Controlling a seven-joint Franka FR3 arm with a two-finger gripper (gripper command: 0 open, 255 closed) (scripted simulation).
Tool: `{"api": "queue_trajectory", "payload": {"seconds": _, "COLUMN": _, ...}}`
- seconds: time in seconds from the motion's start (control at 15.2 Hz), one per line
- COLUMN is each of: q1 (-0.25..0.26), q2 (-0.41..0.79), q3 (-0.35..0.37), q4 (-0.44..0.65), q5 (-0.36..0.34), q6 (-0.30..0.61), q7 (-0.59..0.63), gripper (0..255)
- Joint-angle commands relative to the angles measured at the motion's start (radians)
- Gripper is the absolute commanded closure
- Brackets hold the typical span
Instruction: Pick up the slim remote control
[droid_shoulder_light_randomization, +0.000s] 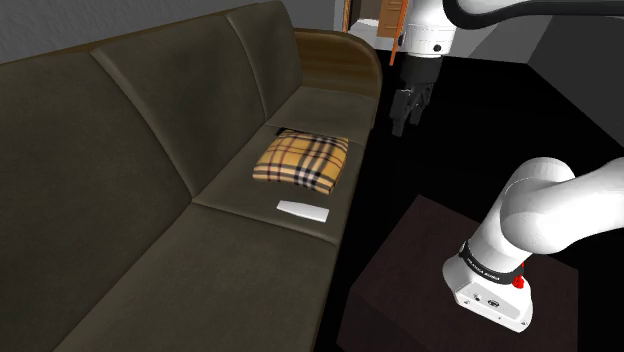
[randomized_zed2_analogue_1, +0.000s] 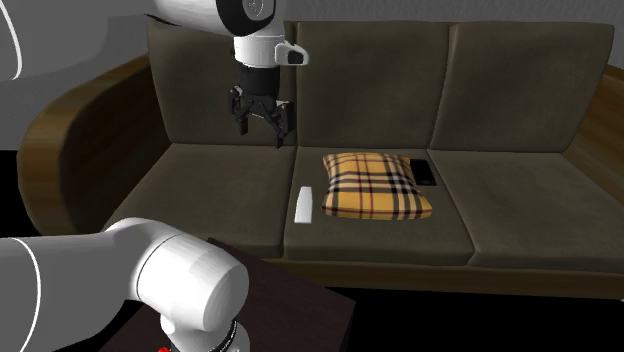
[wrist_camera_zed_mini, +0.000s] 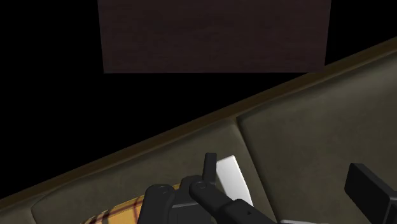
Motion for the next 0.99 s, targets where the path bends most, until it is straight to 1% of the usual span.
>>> {"api": "queue_trajectory", "payload": {"seconds": 0.0, "q1": 0.0, "q2": 0.0, "q3": 0.0, "q4": 0.0, "q5": 0.0, "q6": 0.0, "q7": 0.0, "gripper": 0}}
{"api": "queue_trajectory", "payload": {"seconds": 0.46, "q1": 0.019, "q2": 0.169, "q3": 0.003, "q4": -0.087, "q5": -0.014, "q6": 0.262, "q7": -0.074, "gripper": 0}}
{"api": "queue_trajectory", "payload": {"seconds": 0.92, "q1": 0.035, "q2": 0.404, "q3": 0.007, "q4": -0.101, "q5": -0.027, "q6": 0.519, "q7": -0.139, "gripper": 0}}
